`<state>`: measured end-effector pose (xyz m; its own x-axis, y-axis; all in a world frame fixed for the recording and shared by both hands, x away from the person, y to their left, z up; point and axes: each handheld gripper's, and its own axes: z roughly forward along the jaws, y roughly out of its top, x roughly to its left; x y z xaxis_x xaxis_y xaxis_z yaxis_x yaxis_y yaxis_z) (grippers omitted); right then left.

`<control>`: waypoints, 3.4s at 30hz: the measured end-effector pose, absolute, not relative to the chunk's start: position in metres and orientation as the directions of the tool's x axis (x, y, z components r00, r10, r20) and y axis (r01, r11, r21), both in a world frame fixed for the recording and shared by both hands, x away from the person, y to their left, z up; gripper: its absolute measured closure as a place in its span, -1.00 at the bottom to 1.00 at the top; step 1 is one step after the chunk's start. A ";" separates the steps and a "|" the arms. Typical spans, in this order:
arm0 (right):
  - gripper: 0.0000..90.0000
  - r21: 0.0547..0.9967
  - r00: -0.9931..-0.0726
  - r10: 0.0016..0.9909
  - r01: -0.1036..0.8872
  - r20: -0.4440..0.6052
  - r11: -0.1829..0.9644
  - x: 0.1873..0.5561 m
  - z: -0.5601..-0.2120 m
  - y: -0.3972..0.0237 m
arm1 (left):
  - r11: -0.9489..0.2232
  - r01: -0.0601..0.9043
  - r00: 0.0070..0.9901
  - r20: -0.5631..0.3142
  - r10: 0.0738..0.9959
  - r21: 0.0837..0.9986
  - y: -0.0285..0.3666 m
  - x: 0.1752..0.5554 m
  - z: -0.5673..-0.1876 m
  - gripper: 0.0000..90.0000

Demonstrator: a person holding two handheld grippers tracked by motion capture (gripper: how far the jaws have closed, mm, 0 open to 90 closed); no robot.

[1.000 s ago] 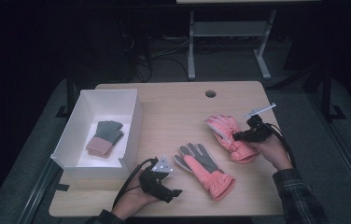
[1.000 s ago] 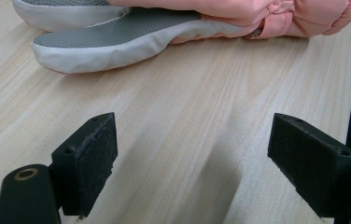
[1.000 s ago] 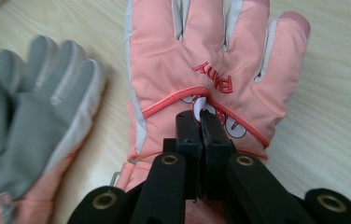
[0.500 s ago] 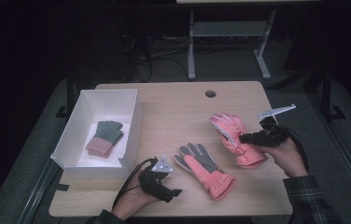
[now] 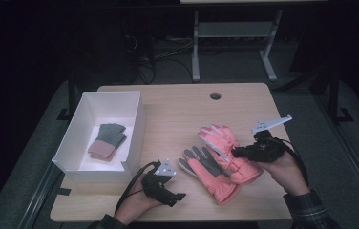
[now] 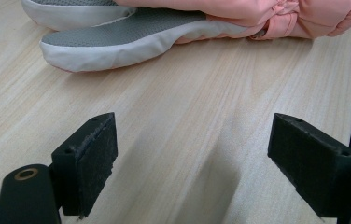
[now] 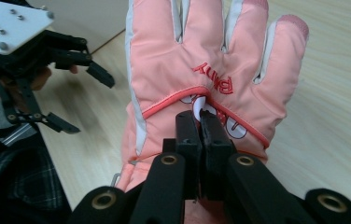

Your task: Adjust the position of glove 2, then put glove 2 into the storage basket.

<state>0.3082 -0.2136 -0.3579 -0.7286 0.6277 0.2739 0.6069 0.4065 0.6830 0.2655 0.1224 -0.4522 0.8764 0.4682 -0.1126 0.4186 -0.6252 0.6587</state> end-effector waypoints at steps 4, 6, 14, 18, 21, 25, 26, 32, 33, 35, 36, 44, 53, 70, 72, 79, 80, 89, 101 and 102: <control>0.95 0.673 -0.743 0.608 0.604 0.281 0.427 0.306 -0.361 -0.198 | -0.624 0.420 0.876 -0.114 0.469 0.659 0.122 0.266 -0.453 -0.66; 0.95 0.671 -0.748 0.603 0.600 0.278 0.435 0.305 -0.362 -0.196 | -0.625 0.419 0.876 -0.113 0.469 0.659 0.122 0.266 -0.453 -0.66; 0.95 0.638 -0.762 0.582 0.603 0.284 0.479 0.305 -0.375 -0.170 | -0.629 0.416 0.879 -0.113 0.464 0.657 0.122 0.266 -0.452 -0.66; 0.95 0.624 -0.758 0.589 0.610 0.281 0.488 0.306 -0.381 -0.163 | -0.640 0.410 0.883 -0.106 0.458 0.650 0.122 0.266 -0.452 -0.66; 0.95 0.611 -0.752 0.599 0.618 0.275 0.495 0.307 -0.387 -0.159 | -0.642 0.408 0.884 -0.104 0.456 0.649 0.122 0.266 -0.452 -0.66; 0.94 0.604 -0.752 0.604 0.617 0.263 0.505 0.308 -0.391 -0.156 | -0.644 0.408 0.884 -0.103 0.457 0.647 0.122 0.266 -0.453 -0.66; 0.93 0.594 -0.754 0.605 0.616 0.254 0.517 0.309 -0.395 -0.153 | -0.643 0.409 0.883 -0.104 0.457 0.648 0.122 0.266 -0.453 -0.66; 0.87 0.562 -0.760 0.610 0.612 0.224 0.556 0.310 -0.404 -0.143 | -0.639 0.411 0.882 -0.108 0.458 0.650 0.121 0.265 -0.454 -0.66; 0.87 0.562 -0.760 0.610 0.612 0.224 0.556 0.310 -0.404 -0.143 | -0.640 0.411 0.883 -0.108 0.458 0.649 0.120 0.265 -0.454 -0.66; 0.78 0.566 -0.765 0.604 0.606 0.223 0.559 0.311 -0.404 -0.144 | -0.642 0.408 0.884 -0.105 0.456 0.649 0.120 0.265 -0.454 -0.66; 0.73 0.573 -0.767 0.601 0.603 0.224 0.556 0.311 -0.404 -0.145 | -0.642 0.407 0.884 -0.103 0.457 0.649 0.120 0.265 -0.454 -0.65; 0.29 0.655 -0.777 0.577 0.576 0.253 0.488 0.307 -0.385 -0.163 | -0.626 0.418 0.874 -0.105 0.474 0.659 0.122 0.264 -0.451 -0.49; 0.97 0.736 -0.772 0.618 0.502 0.146 0.454 0.305 -0.377 -0.193 | -0.552 0.508 0.823 -0.182 0.538 0.661 0.130 0.266 -0.443 0.45; 1.00 0.688 -0.741 0.658 0.549 0.136 0.476 0.282 -0.444 -0.249 | -0.603 0.492 0.841 -0.164 0.515 0.628 0.105 0.273 -0.441 0.99; 1.00 0.679 -0.742 0.652 0.559 0.155 0.476 0.279 -0.447 -0.248 | -0.607 0.495 0.841 -0.166 0.515 0.622 0.100 0.277 -0.443 0.99; 1.00 0.652 -0.753 0.632 0.575 0.184 0.495 0.279 -0.453 -0.244 | -0.625 0.496 0.847 -0.176 0.502 0.603 0.085 0.284 -0.450 0.99; 1.00 0.652 -0.753 0.632 0.575 0.184 0.495 0.279 -0.453 -0.244 | -0.625 0.496 0.847 -0.176 0.502 0.603 0.085 0.284 -0.450 0.99; 1.00 0.641 -0.780 0.596 0.559 0.192 0.525 0.279 -0.458 -0.240 | -0.613 0.505 0.840 -0.184 0.510 0.608 0.077 0.297 -0.450 0.99; 1.00 0.657 -0.810 0.528 0.546 0.255 0.520 0.264 -0.458 -0.222 | -0.582 0.527 0.822 -0.198 0.534 0.619 0.078 0.316 -0.449 0.99; 1.00 0.655 -0.813 0.524 0.543 0.254 0.526 0.264 -0.458 -0.220 | -0.584 0.523 0.825 -0.194 0.531 0.621 0.078 0.317 -0.449 0.99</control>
<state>0.2637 -0.2195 -0.4580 -0.8131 0.5240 0.2535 0.5430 0.5260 0.6546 0.3173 0.0780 -0.4488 0.8247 0.5311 -0.1942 0.5225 -0.5844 0.6209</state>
